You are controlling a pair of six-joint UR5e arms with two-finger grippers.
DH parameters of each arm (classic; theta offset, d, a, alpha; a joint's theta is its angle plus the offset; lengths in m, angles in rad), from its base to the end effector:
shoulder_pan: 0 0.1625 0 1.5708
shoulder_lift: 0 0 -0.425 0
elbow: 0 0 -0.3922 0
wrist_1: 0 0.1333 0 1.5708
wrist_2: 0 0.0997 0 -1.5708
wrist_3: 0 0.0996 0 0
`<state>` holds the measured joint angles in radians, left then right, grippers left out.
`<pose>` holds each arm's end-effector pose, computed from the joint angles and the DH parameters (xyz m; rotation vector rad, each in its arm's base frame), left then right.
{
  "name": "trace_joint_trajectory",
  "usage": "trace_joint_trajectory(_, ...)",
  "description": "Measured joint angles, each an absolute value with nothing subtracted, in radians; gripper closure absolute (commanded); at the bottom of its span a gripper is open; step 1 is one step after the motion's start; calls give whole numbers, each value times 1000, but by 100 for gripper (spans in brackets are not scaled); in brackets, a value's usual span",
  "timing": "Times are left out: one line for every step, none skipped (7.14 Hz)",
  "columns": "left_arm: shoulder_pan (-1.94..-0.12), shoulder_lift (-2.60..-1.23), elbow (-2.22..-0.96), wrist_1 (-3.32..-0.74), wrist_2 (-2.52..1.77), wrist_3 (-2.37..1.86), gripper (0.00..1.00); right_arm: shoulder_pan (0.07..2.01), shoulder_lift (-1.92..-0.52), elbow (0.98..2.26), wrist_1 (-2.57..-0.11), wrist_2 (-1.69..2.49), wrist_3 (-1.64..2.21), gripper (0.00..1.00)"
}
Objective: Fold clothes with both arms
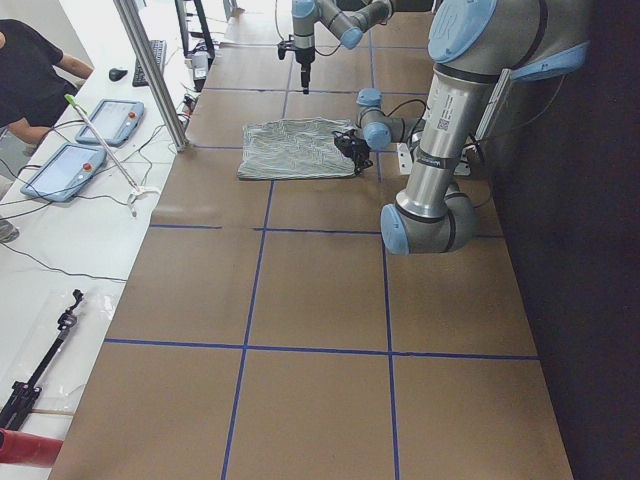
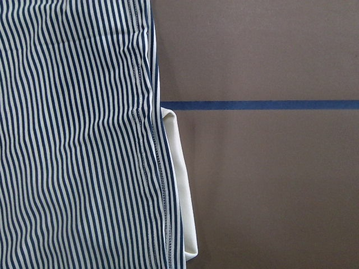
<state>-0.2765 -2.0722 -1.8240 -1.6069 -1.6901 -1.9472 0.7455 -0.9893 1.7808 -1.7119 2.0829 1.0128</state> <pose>0.5733 -0.2889 0.2652 -0.1545 0.7945 -0.5704 -0.4136 -0.4969 0.2474 -0.0068 -0.8041 0.0108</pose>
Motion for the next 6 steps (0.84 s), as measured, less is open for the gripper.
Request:
trace_joint_trajectory(-280,-2056,-1858,-1603,-1691,-1898,100,746,-989,1783,-1711,2082,1021,0)
trace_joint_trajectory(-282,-2038,-1895,-1598,-1692,-1848,100,743,-989,1787,-1708,2082,1048,0)
trace_joint_trajectory(-283,-2028,-1915,-1596,-1691,-1809,100,732,-990,1794,-1704,2080,1093,0)
trace_joint_trajectory(-284,-2024,-1924,-1596,-1689,-1775,100,708,-991,1807,-1701,2074,1156,0)
trace_joint_trajectory(-284,-2023,-1927,-1596,-1688,-1745,100,672,-989,1821,-1700,2059,1240,0)
trace_joint_trajectory(-284,-2023,-1928,-1597,-1687,-1721,100,617,-983,1828,-1696,2024,1362,0)
